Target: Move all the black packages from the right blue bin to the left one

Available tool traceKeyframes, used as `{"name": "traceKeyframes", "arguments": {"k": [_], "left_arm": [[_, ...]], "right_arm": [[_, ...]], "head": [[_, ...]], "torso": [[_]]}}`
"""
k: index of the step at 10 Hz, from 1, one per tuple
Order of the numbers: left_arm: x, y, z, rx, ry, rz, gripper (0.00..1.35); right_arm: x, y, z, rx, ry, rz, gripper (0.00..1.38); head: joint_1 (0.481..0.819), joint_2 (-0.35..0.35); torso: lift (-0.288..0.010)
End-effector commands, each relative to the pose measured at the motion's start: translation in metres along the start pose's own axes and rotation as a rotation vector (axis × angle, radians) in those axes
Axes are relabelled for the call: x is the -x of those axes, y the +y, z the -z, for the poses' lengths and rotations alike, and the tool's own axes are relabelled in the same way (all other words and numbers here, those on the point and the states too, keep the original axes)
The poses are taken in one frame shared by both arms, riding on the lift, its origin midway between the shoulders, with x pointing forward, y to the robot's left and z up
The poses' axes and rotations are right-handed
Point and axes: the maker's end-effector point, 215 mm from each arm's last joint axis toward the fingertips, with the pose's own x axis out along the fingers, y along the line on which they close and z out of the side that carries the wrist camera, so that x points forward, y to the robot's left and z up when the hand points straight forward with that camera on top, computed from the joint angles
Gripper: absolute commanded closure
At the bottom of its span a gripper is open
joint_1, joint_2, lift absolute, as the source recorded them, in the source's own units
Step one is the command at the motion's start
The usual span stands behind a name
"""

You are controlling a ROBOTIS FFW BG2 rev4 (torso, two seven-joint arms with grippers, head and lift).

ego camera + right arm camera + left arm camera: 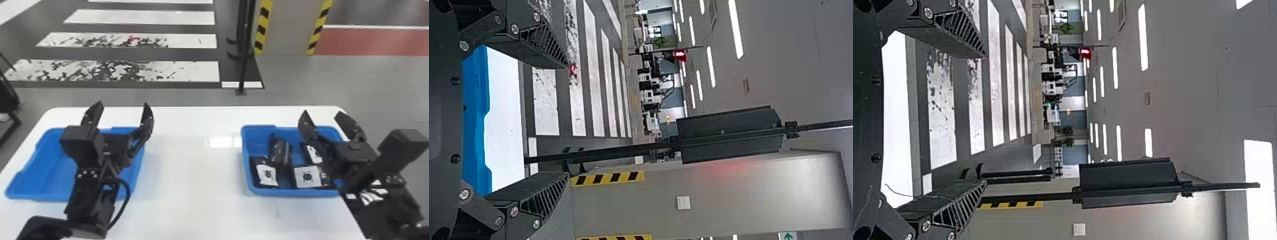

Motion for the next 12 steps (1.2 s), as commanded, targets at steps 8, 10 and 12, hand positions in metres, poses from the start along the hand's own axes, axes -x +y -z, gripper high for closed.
{"name": "traceKeyframes", "arguments": {"k": [8,10,12], "left_arm": [[0.0007,0.001,0.0002,-0.009,-0.001,-0.002,0.15],[0.0007,0.001,0.0009,-0.01,0.001,-0.002,0.15],[0.0007,0.001,0.0009,-0.01,0.001,-0.002,0.15]], "right_arm": [[0.0009,0.0007,-0.0005,-0.01,-0.002,-0.001,0.28],[0.0009,0.0008,-0.0005,-0.012,-0.002,-0.001,0.28],[0.0009,0.0004,0.0,-0.014,-0.002,0.0,0.28]], "head": [[0.695,-0.024],[0.695,-0.023],[0.695,-0.022]], "torso": [[-0.132],[-0.132],[-0.132]]}}
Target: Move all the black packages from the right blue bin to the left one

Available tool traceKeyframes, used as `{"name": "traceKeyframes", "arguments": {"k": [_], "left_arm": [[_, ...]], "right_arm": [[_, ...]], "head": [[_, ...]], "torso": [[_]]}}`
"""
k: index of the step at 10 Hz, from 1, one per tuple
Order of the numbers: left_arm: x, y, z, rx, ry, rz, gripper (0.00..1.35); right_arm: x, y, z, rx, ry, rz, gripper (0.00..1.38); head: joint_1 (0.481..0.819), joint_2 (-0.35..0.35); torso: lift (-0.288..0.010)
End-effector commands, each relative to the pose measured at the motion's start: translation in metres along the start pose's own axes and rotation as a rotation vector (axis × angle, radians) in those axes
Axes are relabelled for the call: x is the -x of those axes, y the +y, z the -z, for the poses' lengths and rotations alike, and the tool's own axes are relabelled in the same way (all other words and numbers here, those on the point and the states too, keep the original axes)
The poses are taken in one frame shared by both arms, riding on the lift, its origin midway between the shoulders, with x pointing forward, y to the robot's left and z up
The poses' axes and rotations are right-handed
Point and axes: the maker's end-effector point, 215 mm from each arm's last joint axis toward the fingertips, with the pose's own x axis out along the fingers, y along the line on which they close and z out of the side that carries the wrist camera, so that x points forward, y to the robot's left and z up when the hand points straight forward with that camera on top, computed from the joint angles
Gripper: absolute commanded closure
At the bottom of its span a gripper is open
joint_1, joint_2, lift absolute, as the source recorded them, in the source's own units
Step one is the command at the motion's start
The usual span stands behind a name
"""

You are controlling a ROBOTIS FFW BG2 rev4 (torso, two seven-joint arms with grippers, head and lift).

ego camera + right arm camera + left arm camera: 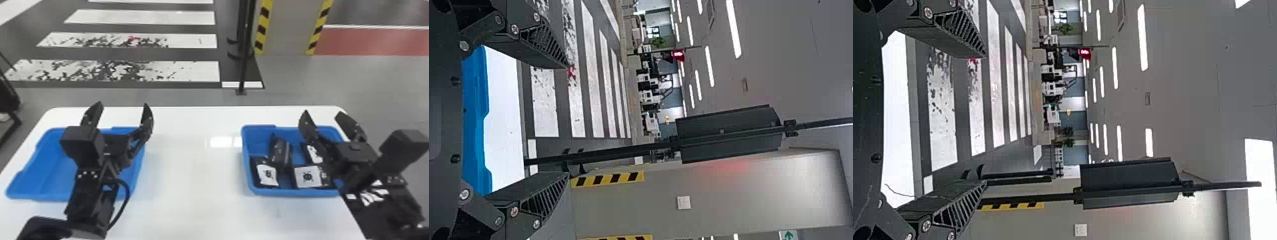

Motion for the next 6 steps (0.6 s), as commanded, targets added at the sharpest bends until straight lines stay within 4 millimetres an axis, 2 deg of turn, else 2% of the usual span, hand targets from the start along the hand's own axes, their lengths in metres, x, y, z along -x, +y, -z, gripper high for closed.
{"name": "traceKeyframes", "arguments": {"k": [1,6], "left_arm": [[0.0,0.0,0.0007,-0.002,0.002,0.0,0.15],[-0.0009,0.0023,0.0007,-0.006,0.002,-0.004,0.14]], "right_arm": [[0.0,0.0007,0.0014,-0.001,0.002,-0.001,0.28],[-0.0015,0.0034,0.0013,0.001,0.002,-0.007,0.28]], "head": [[0.695,-0.022],[0.695,-0.018]], "torso": [[-0.132],[-0.132]]}}
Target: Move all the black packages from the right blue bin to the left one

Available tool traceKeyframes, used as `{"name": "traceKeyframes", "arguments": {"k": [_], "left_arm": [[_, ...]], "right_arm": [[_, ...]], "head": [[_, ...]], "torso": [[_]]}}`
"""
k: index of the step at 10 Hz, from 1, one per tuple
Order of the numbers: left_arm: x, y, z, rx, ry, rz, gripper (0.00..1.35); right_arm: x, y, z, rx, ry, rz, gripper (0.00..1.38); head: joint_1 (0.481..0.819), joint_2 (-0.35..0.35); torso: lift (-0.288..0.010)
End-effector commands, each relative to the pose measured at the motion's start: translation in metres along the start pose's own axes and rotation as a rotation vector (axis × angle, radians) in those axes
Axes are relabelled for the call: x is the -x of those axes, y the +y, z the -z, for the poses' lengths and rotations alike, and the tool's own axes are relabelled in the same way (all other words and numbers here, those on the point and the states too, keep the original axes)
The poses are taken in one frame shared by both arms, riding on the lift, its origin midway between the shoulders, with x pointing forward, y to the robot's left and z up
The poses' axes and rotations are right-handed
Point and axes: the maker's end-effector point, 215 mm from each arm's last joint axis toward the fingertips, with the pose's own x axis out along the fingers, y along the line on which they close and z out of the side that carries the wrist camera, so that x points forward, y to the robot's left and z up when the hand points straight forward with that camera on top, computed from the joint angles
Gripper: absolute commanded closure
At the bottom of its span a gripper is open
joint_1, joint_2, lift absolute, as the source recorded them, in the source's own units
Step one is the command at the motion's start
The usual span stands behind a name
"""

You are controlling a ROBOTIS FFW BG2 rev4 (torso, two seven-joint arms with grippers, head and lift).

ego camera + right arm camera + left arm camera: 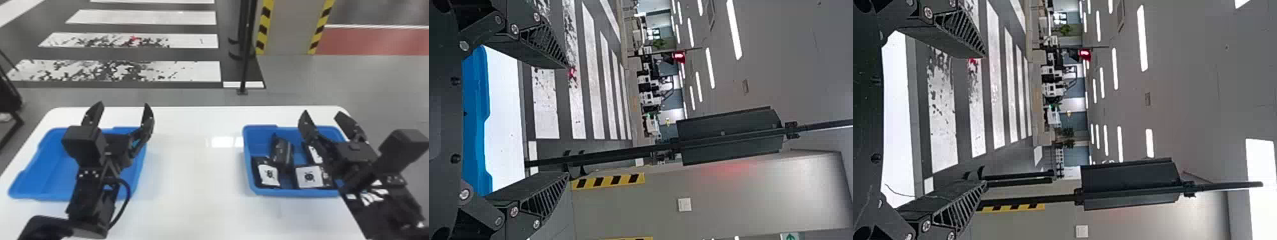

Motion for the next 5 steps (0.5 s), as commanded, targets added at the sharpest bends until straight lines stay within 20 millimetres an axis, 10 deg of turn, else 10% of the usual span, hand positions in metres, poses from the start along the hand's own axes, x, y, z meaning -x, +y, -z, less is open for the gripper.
{"name": "traceKeyframes", "arguments": {"k": [1,5], "left_arm": [[0.0,0.0,0.0,-0.002,0.0,0.0,0.14],[0.0,-0.001,0.0,-0.001,0.0,0.002,0.15]], "right_arm": [[0.0,0.0,0.0,0.002,0.0,-0.001,0.28],[-0.003,0.039,0.031,-0.052,0.123,-0.085,0.27]], "head": [[0.695,-0.016],[0.695,-0.005]], "torso": [[-0.132],[-0.132]]}}
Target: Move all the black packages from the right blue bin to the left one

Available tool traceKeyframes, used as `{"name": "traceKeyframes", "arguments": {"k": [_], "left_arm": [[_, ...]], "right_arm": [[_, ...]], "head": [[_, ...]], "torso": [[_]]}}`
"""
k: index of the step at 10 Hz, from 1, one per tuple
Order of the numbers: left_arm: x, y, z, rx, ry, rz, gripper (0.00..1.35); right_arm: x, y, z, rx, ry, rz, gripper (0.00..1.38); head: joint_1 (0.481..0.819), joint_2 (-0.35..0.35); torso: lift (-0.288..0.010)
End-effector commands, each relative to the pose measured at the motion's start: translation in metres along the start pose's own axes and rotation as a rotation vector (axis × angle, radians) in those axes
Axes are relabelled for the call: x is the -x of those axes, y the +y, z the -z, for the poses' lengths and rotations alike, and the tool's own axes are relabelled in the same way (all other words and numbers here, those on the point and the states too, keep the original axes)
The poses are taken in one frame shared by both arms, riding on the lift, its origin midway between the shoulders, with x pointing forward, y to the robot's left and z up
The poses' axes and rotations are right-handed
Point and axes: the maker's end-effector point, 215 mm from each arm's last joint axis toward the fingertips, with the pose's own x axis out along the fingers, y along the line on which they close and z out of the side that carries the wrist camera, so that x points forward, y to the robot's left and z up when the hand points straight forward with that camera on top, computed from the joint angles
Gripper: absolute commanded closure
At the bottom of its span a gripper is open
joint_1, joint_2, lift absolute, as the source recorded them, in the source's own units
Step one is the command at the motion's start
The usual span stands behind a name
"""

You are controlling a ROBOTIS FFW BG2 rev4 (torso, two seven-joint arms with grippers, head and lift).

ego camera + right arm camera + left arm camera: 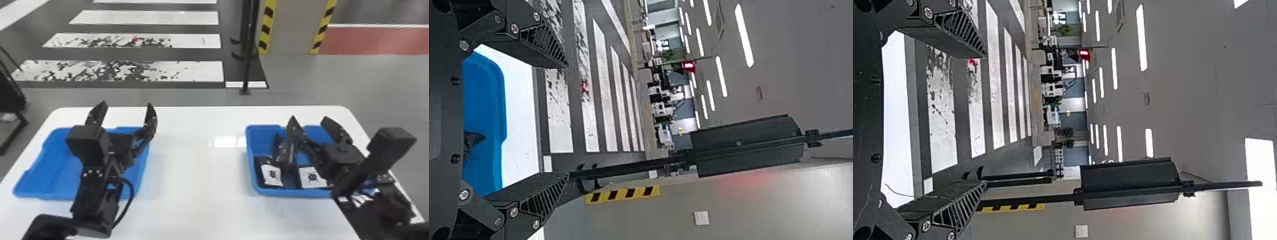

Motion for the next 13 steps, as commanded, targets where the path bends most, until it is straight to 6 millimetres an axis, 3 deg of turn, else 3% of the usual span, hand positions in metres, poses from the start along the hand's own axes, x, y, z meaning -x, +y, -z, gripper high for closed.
{"name": "traceKeyframes", "arguments": {"k": [1,6,10,13], "left_arm": [[0.0,-0.001,-0.001,0.001,-0.001,0.001,0.15],[0.001,-0.001,0.003,0.001,0.006,0.001,0.15],[0.001,-0.001,0.004,-0.002,0.008,0.001,0.15],[0.001,-0.001,0.006,-0.001,0.008,0.0,0.15]], "right_arm": [[0.0,0.017,0.021,-0.024,0.1,-0.036,0.28],[0.022,0.026,0.089,-0.048,0.404,-0.007,0.3],[0.03,0.024,0.115,-0.043,0.531,0.017,0.31],[0.026,0.019,0.133,-0.06,0.597,0.025,0.41]], "head": [[0.695,0.014],[0.695,0.052],[0.695,0.061],[0.695,0.06]], "torso": [[-0.132],[-0.132],[-0.132],[-0.132]]}}
